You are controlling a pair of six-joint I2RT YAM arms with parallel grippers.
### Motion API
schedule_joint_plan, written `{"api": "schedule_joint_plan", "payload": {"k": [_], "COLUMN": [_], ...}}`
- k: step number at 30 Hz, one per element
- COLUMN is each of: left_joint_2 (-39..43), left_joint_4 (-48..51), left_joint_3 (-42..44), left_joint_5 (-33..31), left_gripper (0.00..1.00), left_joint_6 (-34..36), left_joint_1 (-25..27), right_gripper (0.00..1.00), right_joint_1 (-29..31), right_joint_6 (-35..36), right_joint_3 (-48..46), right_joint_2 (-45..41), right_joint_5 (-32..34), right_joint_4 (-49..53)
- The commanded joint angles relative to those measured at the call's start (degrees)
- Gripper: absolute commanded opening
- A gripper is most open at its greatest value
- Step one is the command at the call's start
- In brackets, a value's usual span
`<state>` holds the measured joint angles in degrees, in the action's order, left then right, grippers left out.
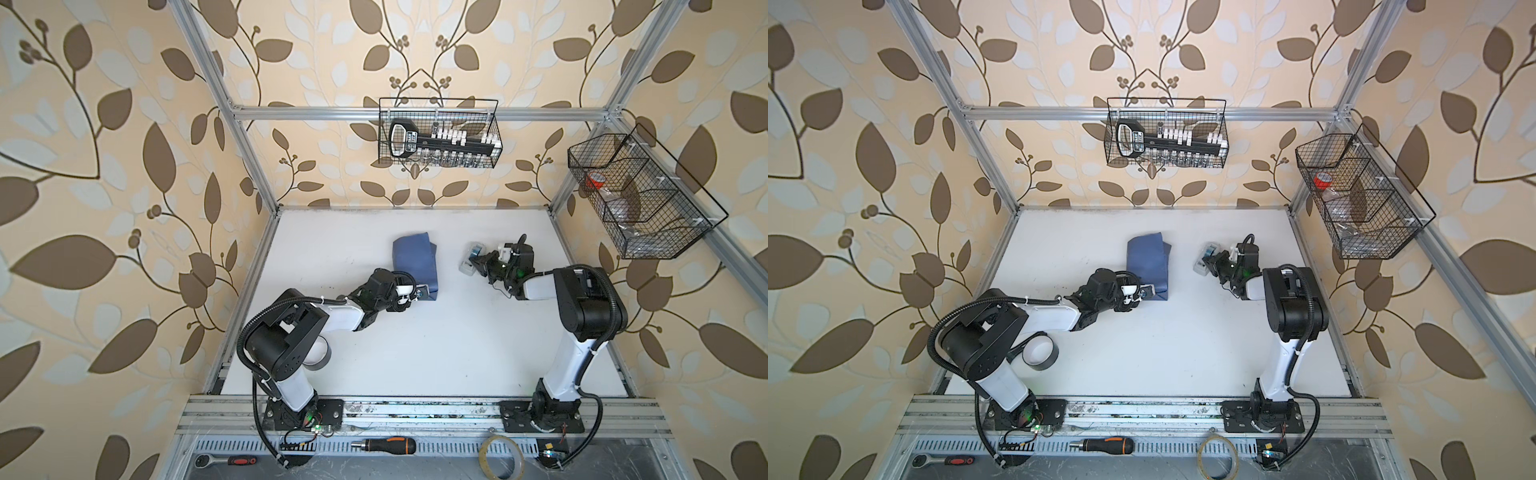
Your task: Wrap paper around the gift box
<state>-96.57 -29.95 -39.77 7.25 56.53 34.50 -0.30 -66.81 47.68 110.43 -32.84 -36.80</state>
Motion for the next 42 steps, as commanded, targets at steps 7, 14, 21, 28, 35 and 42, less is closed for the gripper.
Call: {"api": "schedule_joint_plan", "payload": {"k": [7, 14, 21, 28, 35, 42], "left_joint_2": [-3.14, -3.09, -3.07, -3.08, -3.10, -3.03], "left_joint_4": [11.24, 11.23, 11.24, 11.32, 11.40, 11.50], "left_joint_3": [0.81, 0.69, 0.68, 0.71, 0.58, 0.57], "left_joint_5": [-2.11, -2.09, -2.22, -2.06, -2.10, -2.08], "left_gripper": [0.52, 0.52, 0.52, 0.52, 0.52, 0.52], "left_joint_6": [2.92, 2.95, 2.96, 2.85, 2.88, 2.75], "left_joint_1": [-0.70, -0.72, -0.68, -0.68, -0.72, -0.66], "right_gripper": [0.00, 0.00, 0.00, 0.00, 0.00, 0.00], "right_joint_1": [0.13, 0.67, 1.43, 2.83, 4.83, 5.40], "right_joint_6": [-4.25, -4.93, -6.24, -5.58, -4.56, -2.79], "right_joint_3": [-2.25, -3.36, -6.06, -8.94, -11.18, -12.03], "right_joint_2": [-2.24, -3.03, -3.55, -4.74, -5.32, -3.58], "right_joint_5": [-4.16, -4.43, -4.34, -3.72, -2.72, -1.22], "right_joint_4": [-7.25, -8.38, -11.19, -11.98, -12.07, -11.54]}}
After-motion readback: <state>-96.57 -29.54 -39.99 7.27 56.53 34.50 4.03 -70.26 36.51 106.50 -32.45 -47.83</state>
